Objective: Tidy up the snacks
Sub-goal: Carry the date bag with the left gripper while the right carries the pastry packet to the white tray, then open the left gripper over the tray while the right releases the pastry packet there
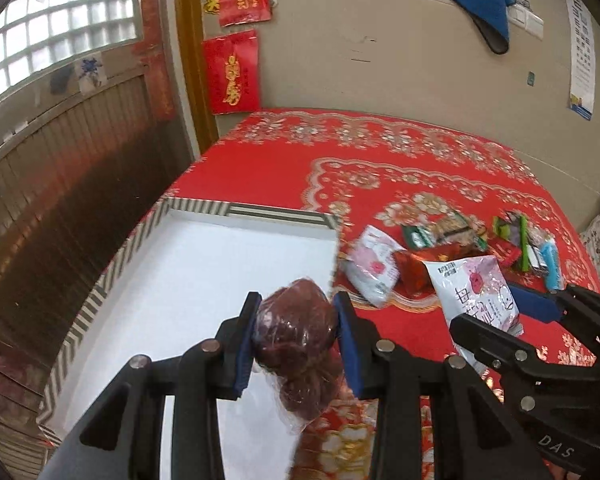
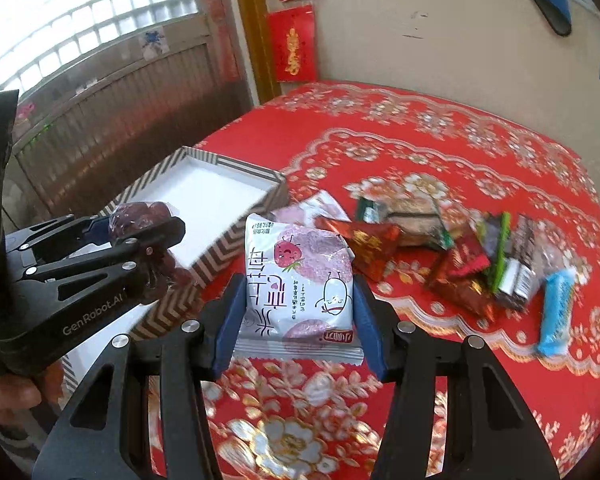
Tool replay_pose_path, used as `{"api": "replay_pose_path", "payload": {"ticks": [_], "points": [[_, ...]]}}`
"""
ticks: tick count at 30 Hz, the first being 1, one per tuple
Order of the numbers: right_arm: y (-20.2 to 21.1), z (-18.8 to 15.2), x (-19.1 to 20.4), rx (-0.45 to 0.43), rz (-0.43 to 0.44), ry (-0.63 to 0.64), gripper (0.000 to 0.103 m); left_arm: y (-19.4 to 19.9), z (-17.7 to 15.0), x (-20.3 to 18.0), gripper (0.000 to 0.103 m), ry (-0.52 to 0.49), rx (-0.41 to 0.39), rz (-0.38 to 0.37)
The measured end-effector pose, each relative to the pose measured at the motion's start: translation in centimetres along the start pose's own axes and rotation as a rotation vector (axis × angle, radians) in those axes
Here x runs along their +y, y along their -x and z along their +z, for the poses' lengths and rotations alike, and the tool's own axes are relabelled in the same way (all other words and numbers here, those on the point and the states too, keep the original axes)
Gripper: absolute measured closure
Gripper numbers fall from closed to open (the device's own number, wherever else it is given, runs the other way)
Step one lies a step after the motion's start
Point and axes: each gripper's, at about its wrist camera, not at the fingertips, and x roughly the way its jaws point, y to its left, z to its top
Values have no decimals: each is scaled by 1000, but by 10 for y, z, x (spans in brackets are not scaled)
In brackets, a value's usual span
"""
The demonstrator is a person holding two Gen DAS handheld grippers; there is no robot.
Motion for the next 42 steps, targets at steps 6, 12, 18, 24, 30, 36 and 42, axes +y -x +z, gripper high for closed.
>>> {"api": "replay_pose_path", "payload": {"ticks": [6,12,18,24,30,36,42], "points": [[-19,22,25,5,38,38,51,-13,18,37,64,48,42,1],[-51,51,50,20,76,68,51,-40,35,71,64,101,95,12],[-96,77,67,64,94,87,52,-78,51,92,64,123,154,39],[-140,81,76,134,81,115,52,-111,52,108,64,165,206,43],[-161,76,76,181,70,115,51,-121,49,115,51,184,230,71],[-157,73,82,189,68,116,50,-117,45,119,23,204,223,92],[-133,68,74,159,103,73,50,-84,43,114,20,189,148,134]]}}
